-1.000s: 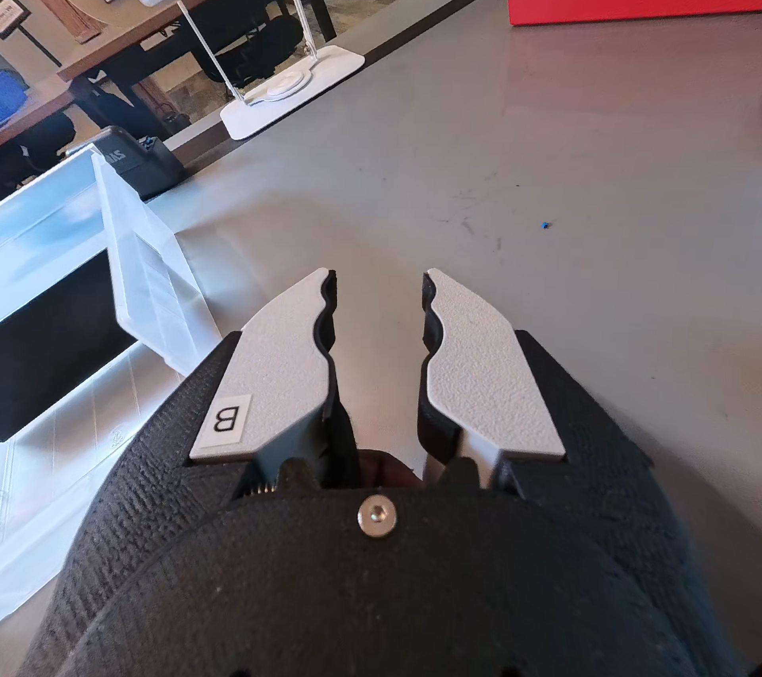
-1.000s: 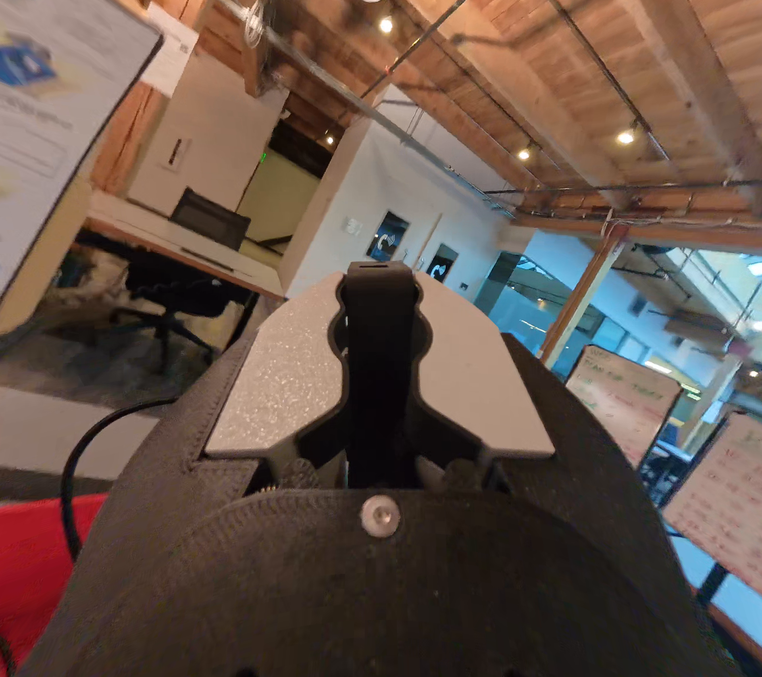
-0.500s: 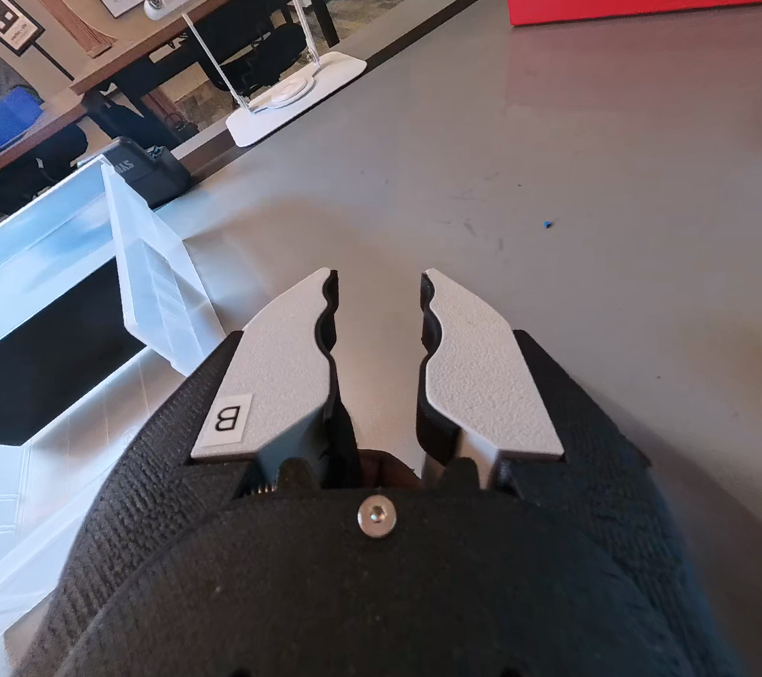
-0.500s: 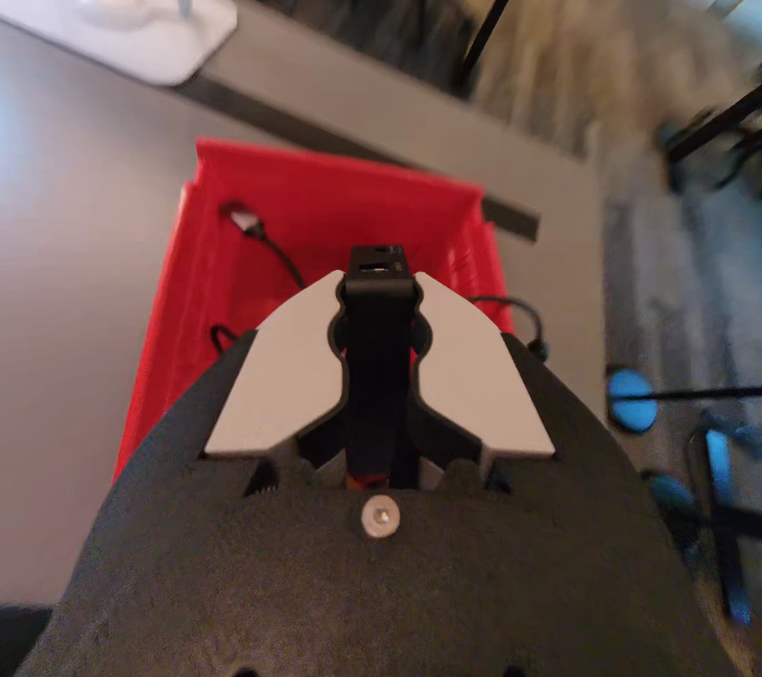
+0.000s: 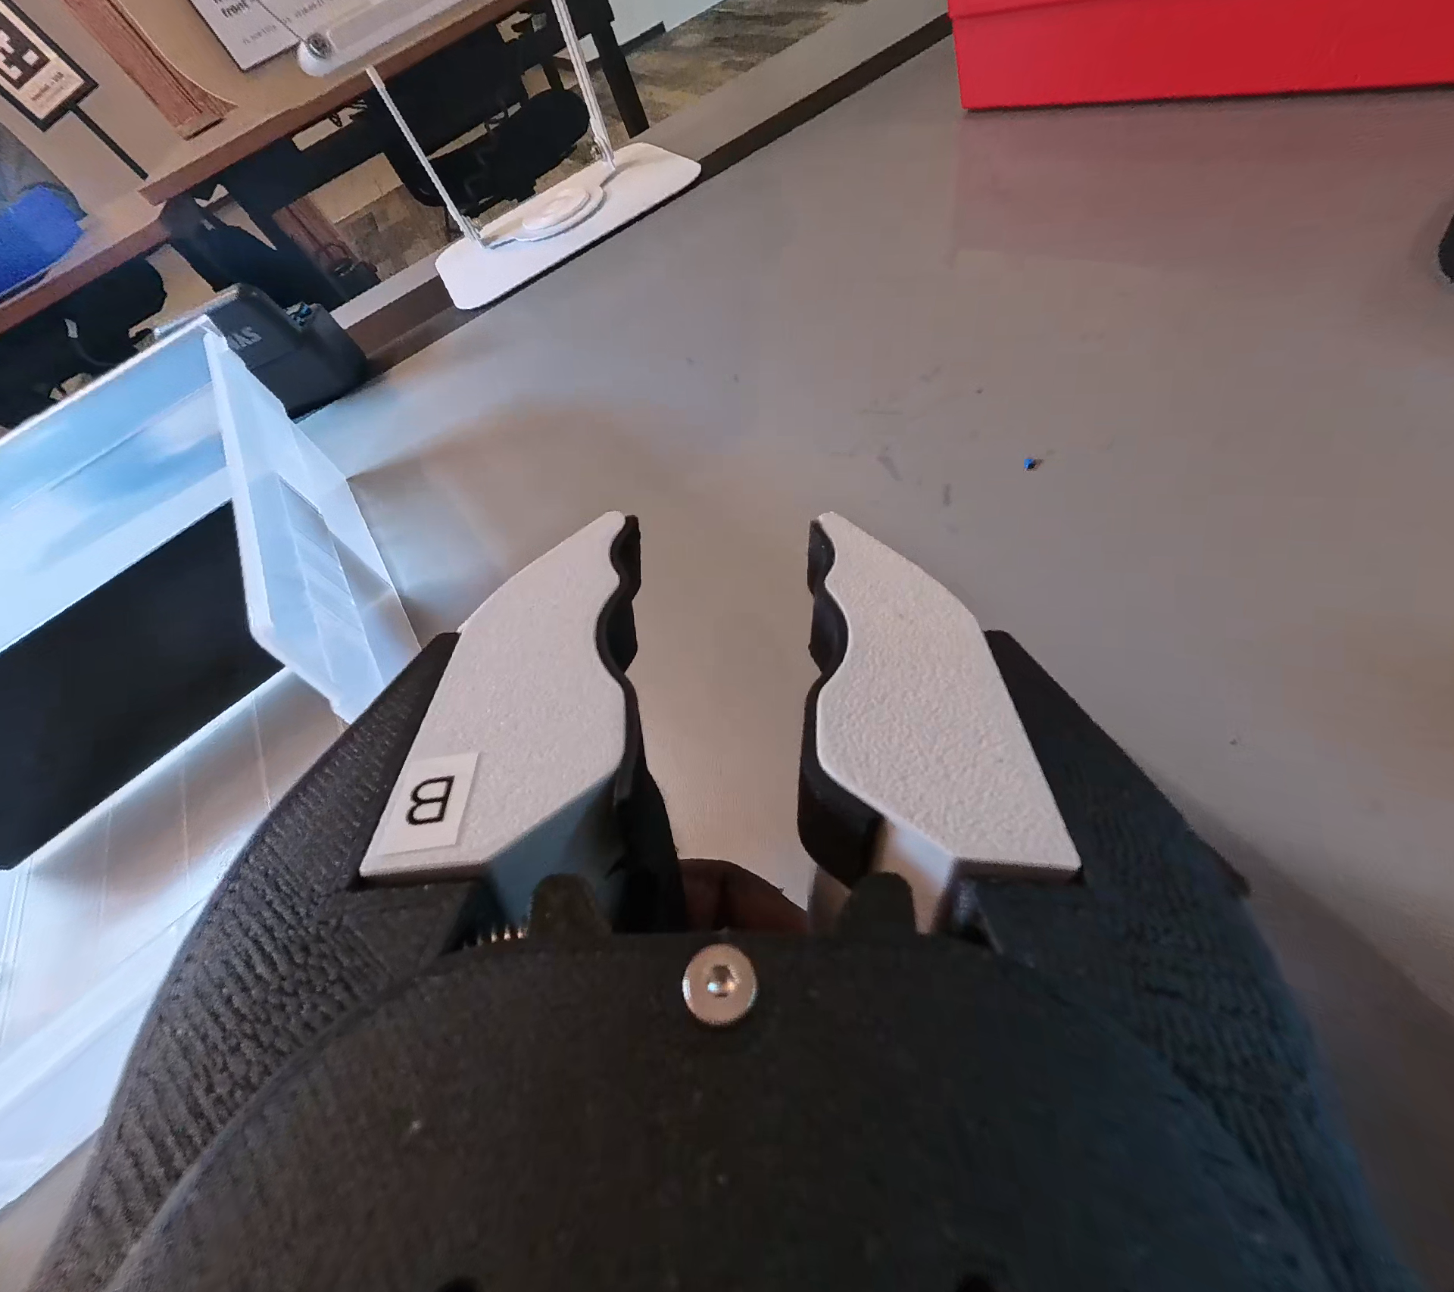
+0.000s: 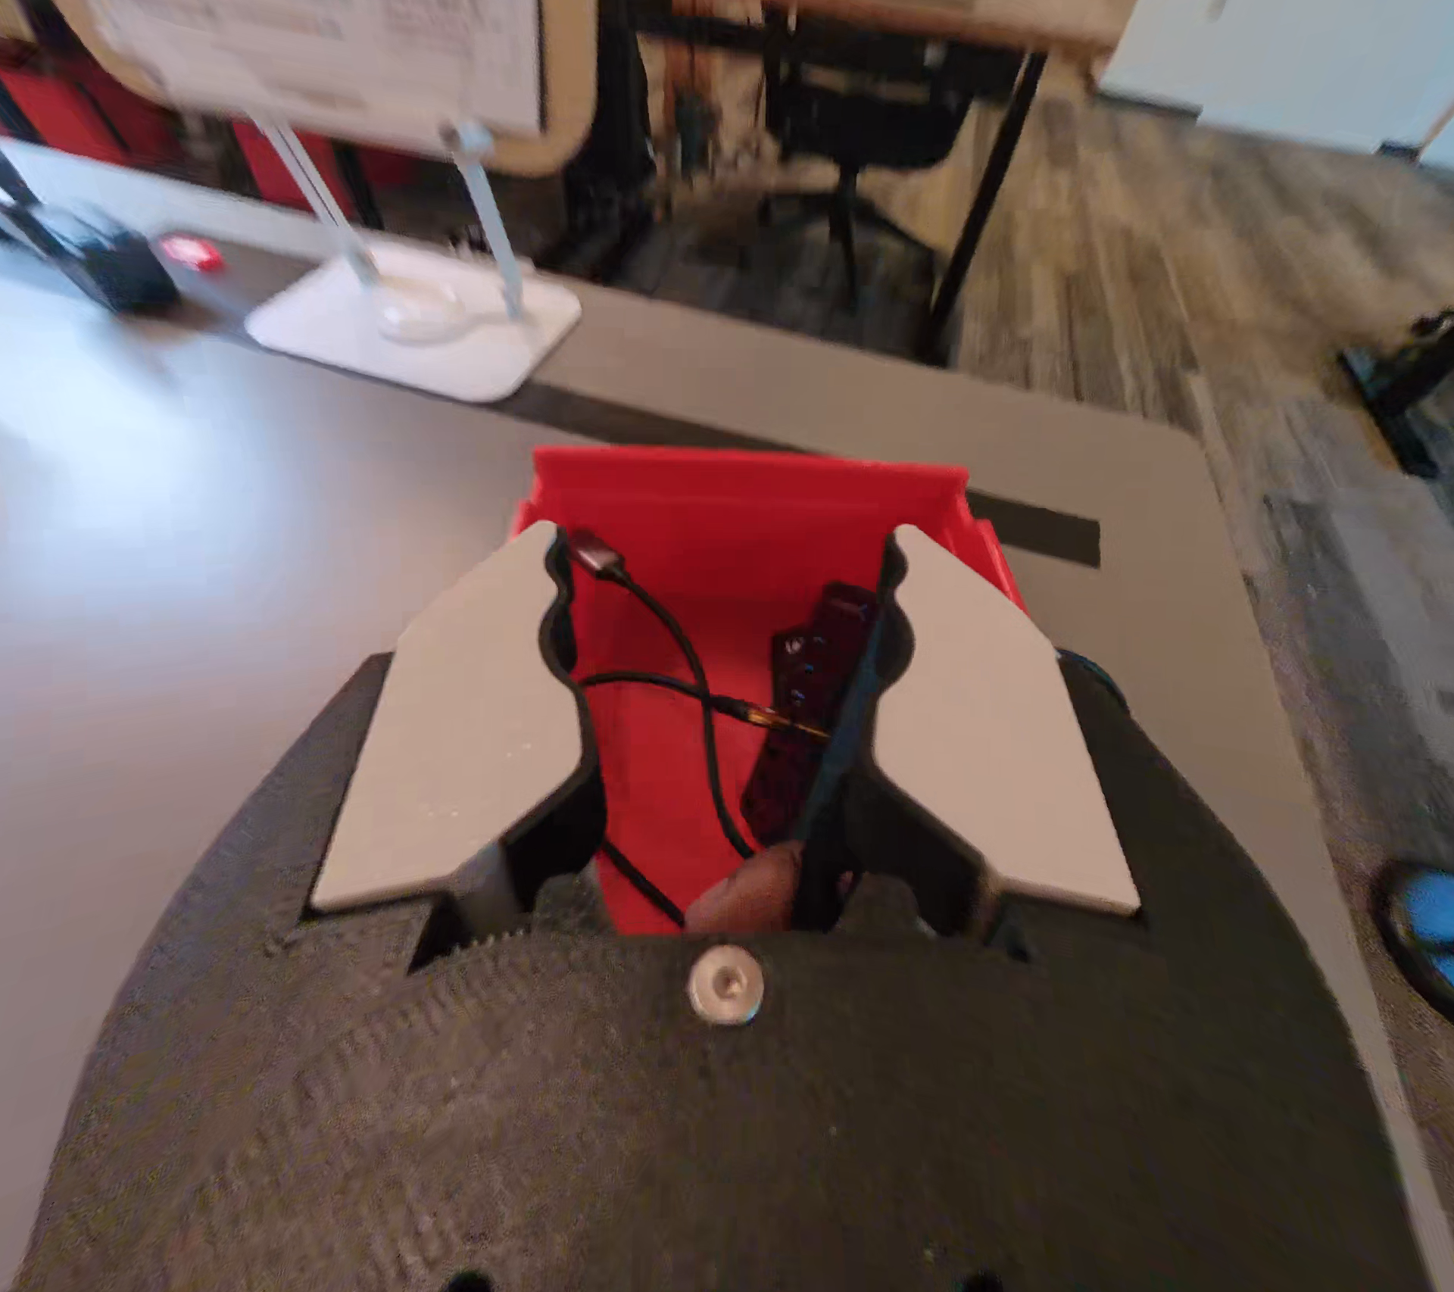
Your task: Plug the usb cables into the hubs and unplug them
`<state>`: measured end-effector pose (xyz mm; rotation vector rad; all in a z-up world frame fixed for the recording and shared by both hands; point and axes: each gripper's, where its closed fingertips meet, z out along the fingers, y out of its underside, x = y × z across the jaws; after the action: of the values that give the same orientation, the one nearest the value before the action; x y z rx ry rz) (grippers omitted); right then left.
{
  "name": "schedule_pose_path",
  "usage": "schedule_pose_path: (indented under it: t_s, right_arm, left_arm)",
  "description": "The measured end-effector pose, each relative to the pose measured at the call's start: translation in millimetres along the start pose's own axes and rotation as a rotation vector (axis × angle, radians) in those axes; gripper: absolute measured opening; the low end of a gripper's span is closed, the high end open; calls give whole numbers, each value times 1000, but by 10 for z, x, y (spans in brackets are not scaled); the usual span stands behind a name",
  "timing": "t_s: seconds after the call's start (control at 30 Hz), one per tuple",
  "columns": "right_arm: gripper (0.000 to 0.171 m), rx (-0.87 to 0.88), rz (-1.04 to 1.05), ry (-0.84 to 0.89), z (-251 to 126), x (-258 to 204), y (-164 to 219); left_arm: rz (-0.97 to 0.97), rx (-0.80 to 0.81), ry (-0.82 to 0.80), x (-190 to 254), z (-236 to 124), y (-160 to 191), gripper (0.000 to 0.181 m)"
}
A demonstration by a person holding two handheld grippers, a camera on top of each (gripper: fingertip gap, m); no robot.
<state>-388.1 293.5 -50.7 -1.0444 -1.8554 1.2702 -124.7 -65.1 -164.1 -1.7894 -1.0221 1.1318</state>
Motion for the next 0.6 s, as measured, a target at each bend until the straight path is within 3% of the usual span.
schedule_pose_path:
  t_s: [0.17, 0.3, 0.37, 0.5, 0.6]
  right_arm:
    - [83, 223, 47, -38, -699, -269, -223]
    - [80, 361, 65, -43, -1241, -496, 12]
    - [84, 330, 45, -91, -1360, -679, 338]
    - [95, 108, -22, -110, -1276, -873, 1138]
    - [86, -31, -30, -67, -1088, -803, 1389]
  left_arm:
    - [-56, 62, 30, 16, -37, -96, 41]
    - [-61, 138, -23, -95, -105, -207, 43]
    - [-41, 135, -77, -208, -148, -215, 44]
    - [-74, 130, -127, -428, -246, -197, 51]
    - [-179, 122, -140, -614, -299, -147, 64]
